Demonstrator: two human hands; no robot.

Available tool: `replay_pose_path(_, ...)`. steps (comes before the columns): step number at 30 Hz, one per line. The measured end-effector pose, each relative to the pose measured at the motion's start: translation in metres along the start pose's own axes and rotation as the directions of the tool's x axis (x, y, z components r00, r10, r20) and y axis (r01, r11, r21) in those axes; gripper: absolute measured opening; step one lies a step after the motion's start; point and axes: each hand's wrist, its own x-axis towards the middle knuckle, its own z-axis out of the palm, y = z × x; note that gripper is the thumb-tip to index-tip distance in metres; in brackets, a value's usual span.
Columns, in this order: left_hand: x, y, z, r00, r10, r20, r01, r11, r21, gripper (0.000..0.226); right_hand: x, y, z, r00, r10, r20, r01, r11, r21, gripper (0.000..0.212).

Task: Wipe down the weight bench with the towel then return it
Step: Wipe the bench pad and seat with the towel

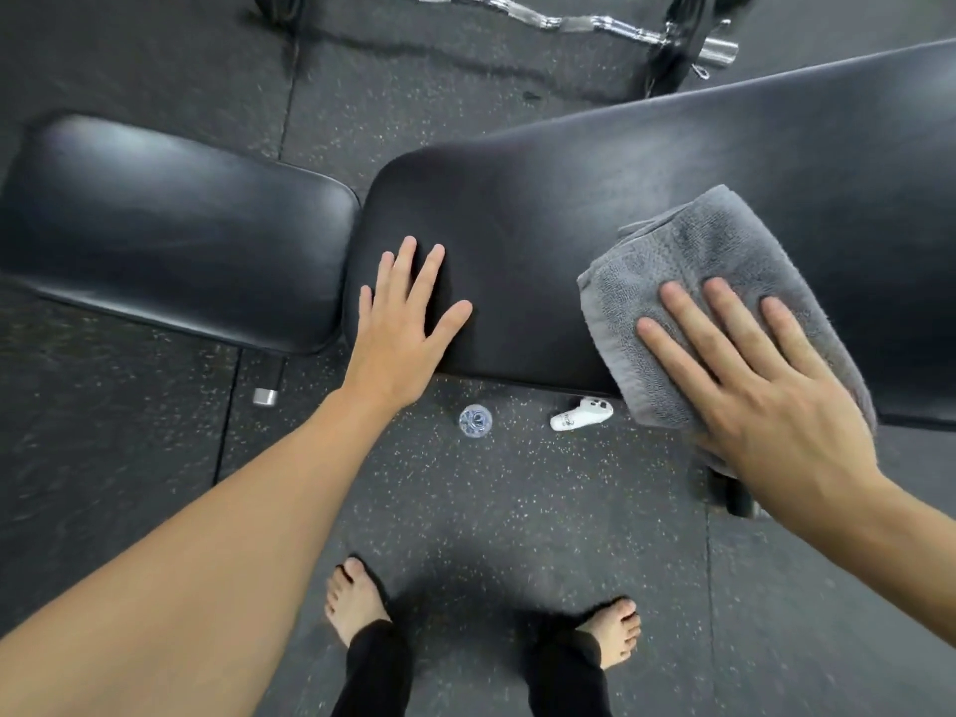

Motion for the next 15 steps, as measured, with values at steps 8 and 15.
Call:
replay_pose_path(8,0.016,-0.043,-0.010,0.999,0.033,-0.026,-0.035,0.998,-0.060,0.062,0.070,-0.093,0.014,0.998,-0.040,0.054,0.043,0.998,-0.055,0.072)
replay_pose_path(15,0.028,-0.067,-0.020,0.979,0.052,-0.197,-0.093,0.974,-0.205,0.045,0.151,-0.200,0.036,0.999,0.002,0.034,-0.001,1.000,-0.021,0.058)
